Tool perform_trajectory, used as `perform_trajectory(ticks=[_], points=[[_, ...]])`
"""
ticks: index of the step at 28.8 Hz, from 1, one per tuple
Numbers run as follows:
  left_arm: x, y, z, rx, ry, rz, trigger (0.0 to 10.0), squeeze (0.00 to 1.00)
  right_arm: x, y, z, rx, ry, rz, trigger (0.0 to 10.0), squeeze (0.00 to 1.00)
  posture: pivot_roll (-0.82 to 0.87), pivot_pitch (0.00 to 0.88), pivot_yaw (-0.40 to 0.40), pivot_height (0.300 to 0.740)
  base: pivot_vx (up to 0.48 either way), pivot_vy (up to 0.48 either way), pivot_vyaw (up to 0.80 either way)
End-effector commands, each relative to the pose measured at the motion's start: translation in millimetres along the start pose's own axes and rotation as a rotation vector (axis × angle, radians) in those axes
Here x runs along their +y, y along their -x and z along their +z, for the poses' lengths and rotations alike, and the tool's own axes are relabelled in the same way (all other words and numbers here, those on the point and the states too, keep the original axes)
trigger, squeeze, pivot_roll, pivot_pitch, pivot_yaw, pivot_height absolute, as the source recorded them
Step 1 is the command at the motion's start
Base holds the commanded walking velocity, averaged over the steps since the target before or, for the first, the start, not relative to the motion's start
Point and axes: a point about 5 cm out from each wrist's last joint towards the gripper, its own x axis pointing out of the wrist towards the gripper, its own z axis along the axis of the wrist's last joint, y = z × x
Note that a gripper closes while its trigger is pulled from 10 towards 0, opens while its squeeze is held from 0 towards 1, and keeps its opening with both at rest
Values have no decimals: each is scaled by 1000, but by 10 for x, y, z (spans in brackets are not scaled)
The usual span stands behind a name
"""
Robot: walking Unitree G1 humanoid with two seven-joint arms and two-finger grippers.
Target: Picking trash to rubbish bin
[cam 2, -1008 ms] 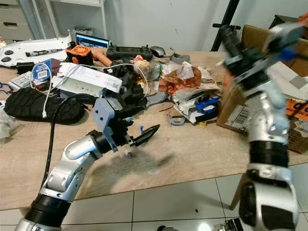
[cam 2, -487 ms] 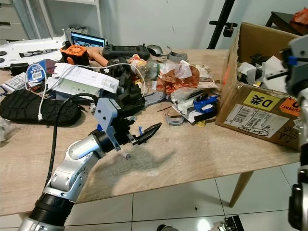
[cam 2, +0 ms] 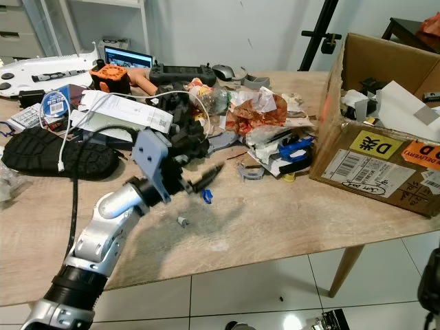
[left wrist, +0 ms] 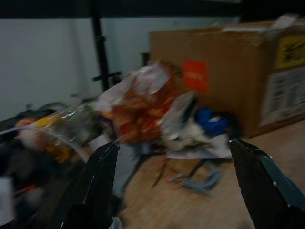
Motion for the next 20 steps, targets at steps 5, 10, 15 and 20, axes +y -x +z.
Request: perform_trajectory(ticks=[5, 10, 15, 20], points=[[76, -6, -132, 83, 42, 165, 10000, 0, -20, -1, 30, -103, -195, -49, 0, 0, -30, 141, -62, 740, 0, 0, 0], [75, -18, -131, 89, 21, 192, 10000, 0, 33, -24, 17, -158, -442, -57, 0, 0, -15, 149, -62, 740, 0, 0, 0], [103, -12, -116, 93, 43, 201, 10000, 0, 49, -19, 2, -165, -444, -68, 0, 0, 12, 151, -40, 740, 0, 0, 0], [190, 17, -85, 101, 32, 192, 10000, 0, 3, 16, -23, -178, -420, -102, 0, 0, 39, 147, 0, 740, 0, 0, 0]])
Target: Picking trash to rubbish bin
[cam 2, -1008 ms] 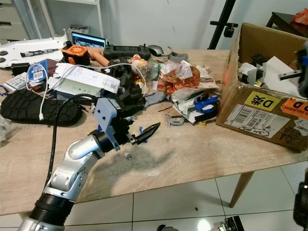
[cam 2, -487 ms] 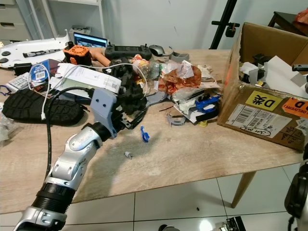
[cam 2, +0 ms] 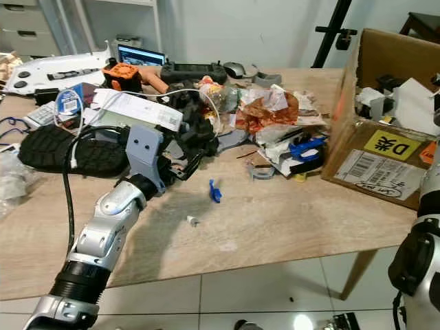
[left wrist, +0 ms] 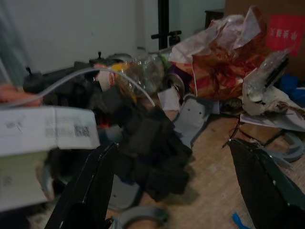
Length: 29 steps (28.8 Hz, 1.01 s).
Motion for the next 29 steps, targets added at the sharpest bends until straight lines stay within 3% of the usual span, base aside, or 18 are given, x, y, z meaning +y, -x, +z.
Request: perform_trajectory(ticks=[1, 8, 18, 19, 21, 23, 24, 25, 26, 27, 28, 29], points=[[41, 9, 30, 4, -4, -11, 10000, 0, -106, 51, 13, -17, 12, -46, 0, 0, 52, 145, 22, 740, 0, 0, 0], [76, -26, 106, 6, -22, -57, 10000, 0, -296, 87, 139, -52, 62, -110, 0, 0, 87, 136, 93, 740, 0, 0, 0], [93, -68, 171, -3, -18, -94, 10000, 0, -536, 91, 302, -45, 113, -226, 0, 0, 97, 131, 104, 740, 0, 0, 0], [92, -58, 170, 1, -18, -103, 10000, 0, -662, 113, 367, -34, 116, -314, 10000, 0, 103, 135, 103, 740, 0, 0, 0], [86, -42, 164, 5, -19, -113, 10000, 0, -813, 148, 455, -28, 114, -423, 10000, 0, 101, 136, 104, 740, 0, 0, 0], [80, -35, 158, 7, -19, -119, 10000, 0, -851, 157, 487, -33, 111, -452, 10000, 0, 101, 136, 104, 740, 0, 0, 0], [75, -37, 153, 11, -23, -125, 10000, 0, -870, 153, 528, -51, 99, -466, 10000, 259, 100, 138, 102, 740, 0, 0, 0], [75, -37, 153, 11, -23, -125, 10000, 0, -870, 153, 528, -51, 99, -466, 10000, 259, 100, 138, 102, 740, 0, 0, 0], [73, -41, 151, 14, -22, -128, 10000, 0, -886, 150, 559, -62, 92, -478, 10000, 600, 96, 137, 98, 740, 0, 0, 0], [73, -41, 151, 14, -22, -128, 10000, 0, -886, 150, 559, -62, 92, -478, 10000, 600, 96, 137, 98, 740, 0, 0, 0], [75, -42, 151, 14, -22, -127, 10000, 0, -896, 148, 577, -66, 98, -489, 10000, 1000, 96, 137, 98, 740, 0, 0, 0], [75, -42, 151, 14, -22, -127, 10000, 0, -896, 148, 577, -66, 98, -489, 10000, 1000, 96, 137, 98, 740, 0, 0, 0]])
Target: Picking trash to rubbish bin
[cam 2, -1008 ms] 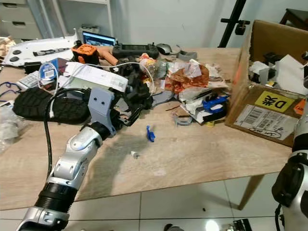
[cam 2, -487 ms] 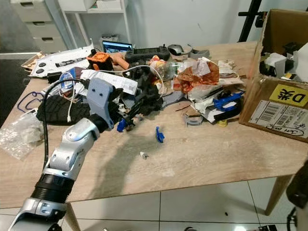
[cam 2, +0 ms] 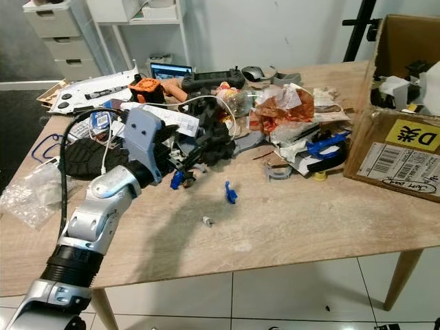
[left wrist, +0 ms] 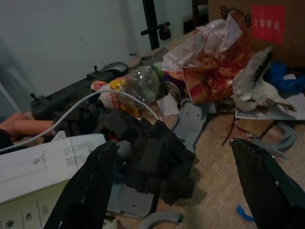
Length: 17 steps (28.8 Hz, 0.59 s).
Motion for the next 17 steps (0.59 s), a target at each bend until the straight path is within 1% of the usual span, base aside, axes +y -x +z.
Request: perform_trajectory(ticks=[1, 10, 11, 12, 13, 14, 15, 16, 17], points=[[14, 28, -20, 14, 1, 0, 10000, 0, -32, -23, 42, -3, -5, -22, 10000, 1000, 95, 138, 95, 740, 0, 0, 0], [-3, 42, -44, 20, 7, 2, 10000, 0, 18, -72, 108, -14, 3, -22, 10000, 1000, 89, 136, 87, 740, 0, 0, 0], [-2, 43, -46, 20, 7, 3, 10000, 0, 31, -77, 118, -18, 9, -16, 10000, 812, 89, 136, 87, 740, 0, 0, 0], [2, 44, -49, 21, 7, 4, 10000, 0, 56, -83, 121, -19, 12, -3, 10000, 812, 89, 136, 87, 740, 0, 0, 0], [4, 44, -50, 21, 8, 5, 10000, 0, 100, -90, 121, -20, 2, 22, 10000, 0, 89, 136, 87, 740, 0, 0, 0], [7, 39, -50, 22, 8, 8, 10000, 0, 272, -105, 110, -26, -49, 120, 10000, 0, 83, 133, 86, 740, 0, 0, 0], [7, 39, -50, 22, 8, 8, 10000, 0, 272, -105, 110, -26, -49, 120, 10000, 0, 83, 133, 86, 740, 0, 0, 0], [12, 36, -49, 22, 7, 11, 10000, 0, 438, -104, 80, -19, -94, 217, 10000, 0, 81, 134, 89, 740, 0, 0, 0], [23, 28, -56, 32, 5, 20, 10000, 0, 787, -58, 1, 14, -152, 446, 10000, 0, 81, 135, 89, 740, 0, 0, 0]])
